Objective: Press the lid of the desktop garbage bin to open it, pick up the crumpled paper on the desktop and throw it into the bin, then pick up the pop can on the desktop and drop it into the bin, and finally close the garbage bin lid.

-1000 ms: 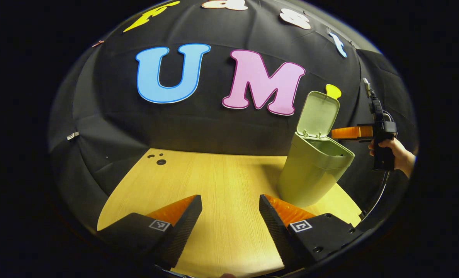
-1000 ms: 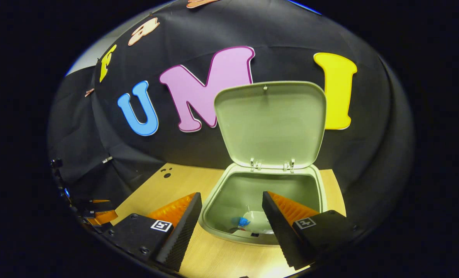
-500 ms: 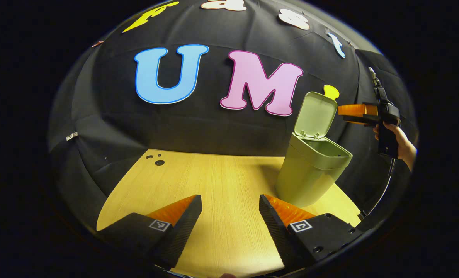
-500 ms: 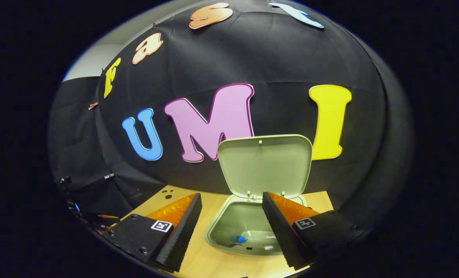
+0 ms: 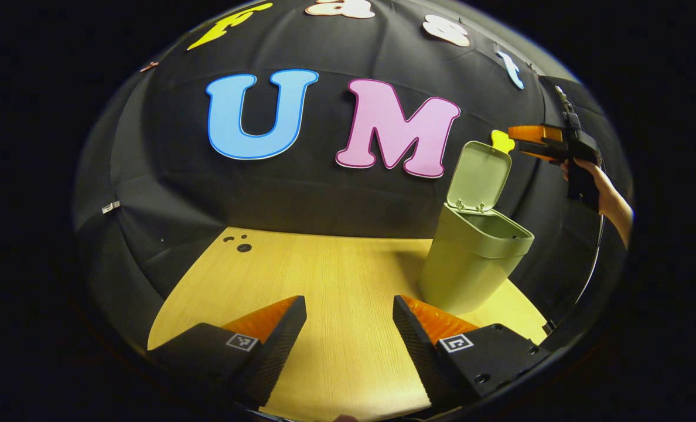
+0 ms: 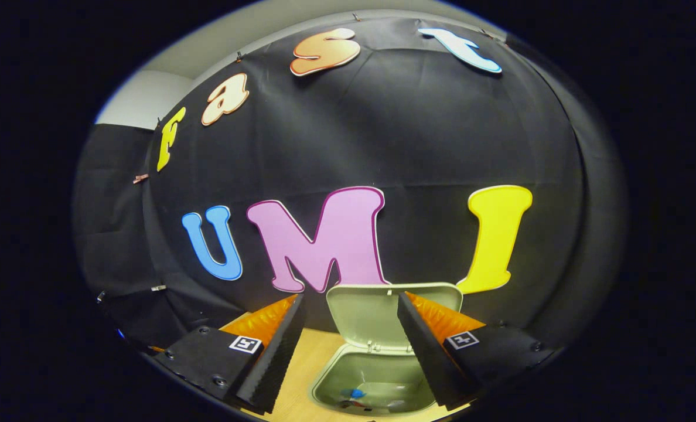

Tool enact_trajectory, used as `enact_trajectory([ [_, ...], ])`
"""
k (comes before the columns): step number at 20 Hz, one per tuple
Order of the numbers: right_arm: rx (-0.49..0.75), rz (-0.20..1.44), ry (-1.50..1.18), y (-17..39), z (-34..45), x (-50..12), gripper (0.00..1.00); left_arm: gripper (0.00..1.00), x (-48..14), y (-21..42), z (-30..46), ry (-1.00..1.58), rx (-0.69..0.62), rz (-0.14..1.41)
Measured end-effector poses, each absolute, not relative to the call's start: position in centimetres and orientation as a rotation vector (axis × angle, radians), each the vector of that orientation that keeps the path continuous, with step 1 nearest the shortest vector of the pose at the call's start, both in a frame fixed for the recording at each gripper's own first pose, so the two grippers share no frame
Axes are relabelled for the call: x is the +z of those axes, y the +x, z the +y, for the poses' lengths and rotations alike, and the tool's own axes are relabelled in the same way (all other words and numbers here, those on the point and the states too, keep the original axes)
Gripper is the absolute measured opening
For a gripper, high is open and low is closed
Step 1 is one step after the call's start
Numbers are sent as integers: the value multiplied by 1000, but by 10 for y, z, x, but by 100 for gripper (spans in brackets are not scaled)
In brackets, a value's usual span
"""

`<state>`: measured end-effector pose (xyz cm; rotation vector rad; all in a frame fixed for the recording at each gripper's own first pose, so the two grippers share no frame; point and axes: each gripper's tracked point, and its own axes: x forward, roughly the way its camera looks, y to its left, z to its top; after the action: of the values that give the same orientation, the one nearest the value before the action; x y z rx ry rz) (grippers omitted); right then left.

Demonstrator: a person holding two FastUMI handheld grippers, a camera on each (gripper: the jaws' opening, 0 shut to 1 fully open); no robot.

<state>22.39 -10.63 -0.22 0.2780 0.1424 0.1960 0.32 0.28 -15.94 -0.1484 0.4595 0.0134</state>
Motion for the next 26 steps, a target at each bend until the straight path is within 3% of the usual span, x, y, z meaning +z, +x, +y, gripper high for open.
enact_trajectory([
  [16,96,153,194,314,-108,-11,98,96,-160,-7,24,-170,90,461],
  [26,74,241,150,319,-112,-36,98,96,-159,-10,31,-168,102,464],
])
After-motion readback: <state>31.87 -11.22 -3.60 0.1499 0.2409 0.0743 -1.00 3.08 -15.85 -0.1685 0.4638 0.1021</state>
